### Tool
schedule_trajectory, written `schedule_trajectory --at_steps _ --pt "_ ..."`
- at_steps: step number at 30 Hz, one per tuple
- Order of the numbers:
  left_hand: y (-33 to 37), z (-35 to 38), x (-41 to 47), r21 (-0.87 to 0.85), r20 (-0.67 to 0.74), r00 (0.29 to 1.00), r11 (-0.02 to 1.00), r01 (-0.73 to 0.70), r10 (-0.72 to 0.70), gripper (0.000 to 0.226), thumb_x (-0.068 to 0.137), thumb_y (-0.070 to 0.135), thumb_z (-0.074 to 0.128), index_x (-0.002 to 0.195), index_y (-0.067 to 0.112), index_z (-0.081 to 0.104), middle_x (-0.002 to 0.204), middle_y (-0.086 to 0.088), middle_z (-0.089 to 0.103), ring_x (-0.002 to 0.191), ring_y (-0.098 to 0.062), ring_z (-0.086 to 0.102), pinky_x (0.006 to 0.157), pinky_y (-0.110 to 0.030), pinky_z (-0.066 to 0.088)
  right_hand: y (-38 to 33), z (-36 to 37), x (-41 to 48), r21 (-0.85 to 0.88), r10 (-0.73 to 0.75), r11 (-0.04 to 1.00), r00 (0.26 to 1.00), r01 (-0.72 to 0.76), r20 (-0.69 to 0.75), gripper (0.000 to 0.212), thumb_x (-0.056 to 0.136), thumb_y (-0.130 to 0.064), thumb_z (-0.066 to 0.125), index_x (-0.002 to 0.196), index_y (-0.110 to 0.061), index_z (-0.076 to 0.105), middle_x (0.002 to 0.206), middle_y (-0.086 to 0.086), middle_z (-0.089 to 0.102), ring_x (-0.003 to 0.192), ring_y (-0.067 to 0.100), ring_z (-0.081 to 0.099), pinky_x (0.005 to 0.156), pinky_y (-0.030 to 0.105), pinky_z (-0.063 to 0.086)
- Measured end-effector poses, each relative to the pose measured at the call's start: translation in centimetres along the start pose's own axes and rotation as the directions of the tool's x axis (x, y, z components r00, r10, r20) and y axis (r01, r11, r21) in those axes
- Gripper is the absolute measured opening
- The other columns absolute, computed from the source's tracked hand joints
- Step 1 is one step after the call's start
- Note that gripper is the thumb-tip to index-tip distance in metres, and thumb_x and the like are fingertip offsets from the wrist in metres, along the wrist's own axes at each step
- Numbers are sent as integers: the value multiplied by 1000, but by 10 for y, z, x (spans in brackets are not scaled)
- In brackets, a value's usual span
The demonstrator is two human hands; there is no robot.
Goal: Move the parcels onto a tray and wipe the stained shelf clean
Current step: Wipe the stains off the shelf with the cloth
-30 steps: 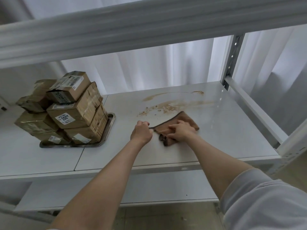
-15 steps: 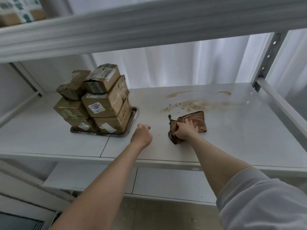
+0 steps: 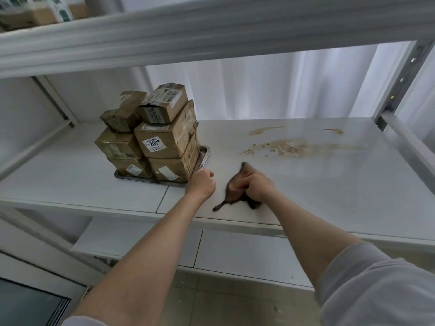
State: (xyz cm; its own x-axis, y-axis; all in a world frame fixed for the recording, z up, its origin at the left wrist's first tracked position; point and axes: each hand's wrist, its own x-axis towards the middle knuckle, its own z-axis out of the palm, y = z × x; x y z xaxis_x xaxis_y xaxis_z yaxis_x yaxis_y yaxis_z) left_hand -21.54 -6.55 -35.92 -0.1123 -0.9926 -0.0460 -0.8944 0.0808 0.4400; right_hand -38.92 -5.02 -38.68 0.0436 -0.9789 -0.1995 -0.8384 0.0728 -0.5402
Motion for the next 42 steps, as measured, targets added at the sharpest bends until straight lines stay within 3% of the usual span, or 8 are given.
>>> schedule_trajectory --at_steps 7,18,23,26,29,36,38,42 --pt "-10 -2 -13 -9 4 1000 1000 26 -26 42 93 8 44 135 4 46 139 -13 47 128 -27 45 105 -35 38 36 -30 -14 -174 410 889 905 -424 -112 47 96 -30 43 142 -38 39 156 7 18 141 37 15 112 49 25" --pt "-28 -8 -30 7 -40 995 996 92 -92 40 92 10 45 131 8 51 135 -12 49 121 -27 50 102 -36 41 -61 45 -2 -80 -150 983 971 167 189 37 91 -21 50 121 -38 65 137 -8 50 125 26 43 108 32 34" --pt "-11 -6 -32 1 -35 996 997 80 -80 39 92 10 44 130 9 52 136 -12 48 124 -27 48 104 -38 40 -81 40 -25 55 -139 990 939 128 315 33 88 -2 51 120 -1 60 121 16 60 107 31 57 91 36 48" --pt "12 -2 -29 -5 -34 999 1000 19 -19 39 93 8 43 131 9 52 137 -12 49 126 -26 47 106 -36 39 -69 23 -37 86 -112 993 913 86 392 25 87 2 47 107 -2 61 104 20 62 83 26 55 73 34 47" --pt "37 1 -24 -8 -51 998 999 -34 33 39 93 9 41 130 9 53 136 -11 51 125 -25 47 106 -34 38 -38 -7 -49 345 -83 938 946 -32 313 37 84 6 40 97 -12 70 78 12 61 61 21 50 53 26 44" --pt "101 14 -21 -101 -133 986 988 -118 104 35 98 17 37 127 10 55 130 -11 52 117 -26 51 95 -34 42 12 -81 -57 837 121 546 985 35 -120 34 88 9 41 108 -4 65 82 9 61 54 13 58 41 19 44" --pt "107 17 -21 -101 -146 982 986 -136 121 36 97 14 38 129 10 53 133 -9 49 118 -26 51 94 -33 42 31 -84 -42 836 263 548 950 -6 -165 39 88 2 42 120 -10 61 96 9 62 72 18 62 57 25 54" --pt "96 24 -10 -67 -108 989 991 -113 106 37 96 9 39 131 11 51 136 -8 46 121 -25 49 96 -34 42 61 -71 -30 299 444 884 846 -359 -295 47 91 -34 56 135 -20 49 138 7 42 124 32 41 100 41 43"
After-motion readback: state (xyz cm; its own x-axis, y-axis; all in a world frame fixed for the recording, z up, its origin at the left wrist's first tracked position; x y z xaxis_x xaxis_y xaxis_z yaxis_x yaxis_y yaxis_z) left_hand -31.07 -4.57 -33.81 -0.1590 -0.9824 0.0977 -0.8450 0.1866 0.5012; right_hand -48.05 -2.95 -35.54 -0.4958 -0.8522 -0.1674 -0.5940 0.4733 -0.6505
